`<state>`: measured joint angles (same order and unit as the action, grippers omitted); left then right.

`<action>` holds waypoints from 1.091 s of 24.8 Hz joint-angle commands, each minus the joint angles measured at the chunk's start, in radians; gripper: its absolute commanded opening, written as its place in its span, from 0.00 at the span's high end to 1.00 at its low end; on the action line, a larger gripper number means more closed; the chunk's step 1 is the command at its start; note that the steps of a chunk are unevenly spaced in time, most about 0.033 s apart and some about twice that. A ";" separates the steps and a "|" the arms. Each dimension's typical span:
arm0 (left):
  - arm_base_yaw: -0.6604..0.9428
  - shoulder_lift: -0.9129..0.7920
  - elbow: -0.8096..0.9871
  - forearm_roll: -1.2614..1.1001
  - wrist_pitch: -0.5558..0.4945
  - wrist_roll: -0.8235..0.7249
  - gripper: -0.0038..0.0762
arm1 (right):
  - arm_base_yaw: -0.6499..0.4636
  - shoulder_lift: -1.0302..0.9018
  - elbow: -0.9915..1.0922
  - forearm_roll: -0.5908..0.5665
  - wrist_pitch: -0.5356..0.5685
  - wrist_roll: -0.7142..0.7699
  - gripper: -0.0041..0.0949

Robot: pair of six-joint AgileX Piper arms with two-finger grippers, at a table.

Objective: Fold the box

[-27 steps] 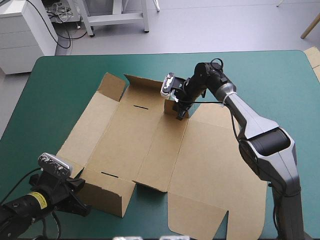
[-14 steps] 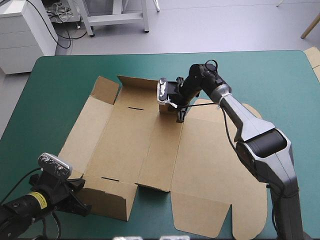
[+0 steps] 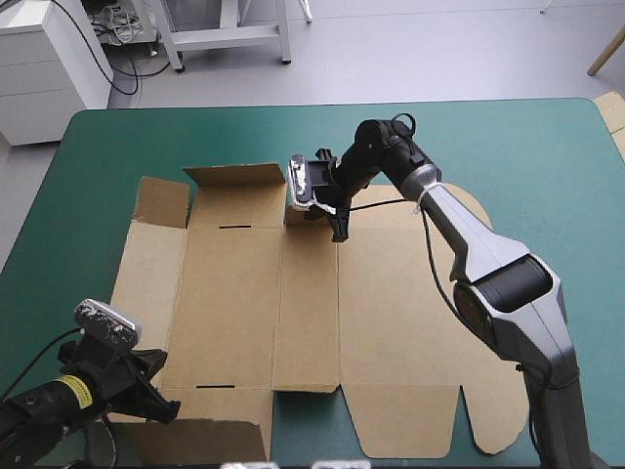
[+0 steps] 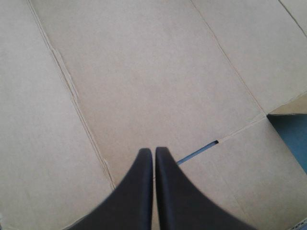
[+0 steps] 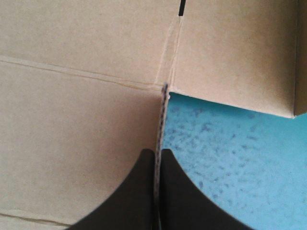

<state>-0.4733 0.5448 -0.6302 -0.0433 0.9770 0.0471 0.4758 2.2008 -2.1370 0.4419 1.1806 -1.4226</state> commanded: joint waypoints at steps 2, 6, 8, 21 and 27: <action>-0.008 0.004 -0.036 -0.024 -0.052 -0.008 0.96 | 0.001 -0.066 -0.037 0.054 -0.012 -0.036 0.98; -0.008 0.004 -0.036 -0.030 -0.052 -0.008 0.96 | 0.001 -0.066 -0.037 0.050 -0.012 -0.054 0.98; -0.008 0.004 -0.036 -0.030 -0.054 -0.008 0.96 | 0.001 -0.066 -0.037 0.050 -0.012 -0.054 0.98; -0.008 0.004 -0.036 -0.054 -0.054 -0.008 0.96 | 0.007 -0.066 -0.035 0.060 -0.012 -0.106 0.98; -0.008 0.004 -0.036 -0.054 -0.051 -0.008 0.96 | 0.007 -0.066 -0.035 0.060 -0.012 -0.078 0.96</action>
<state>-0.4733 0.5448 -0.6302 -0.0807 0.9770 0.0463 0.4840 2.2008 -2.1399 0.4547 1.1829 -1.5032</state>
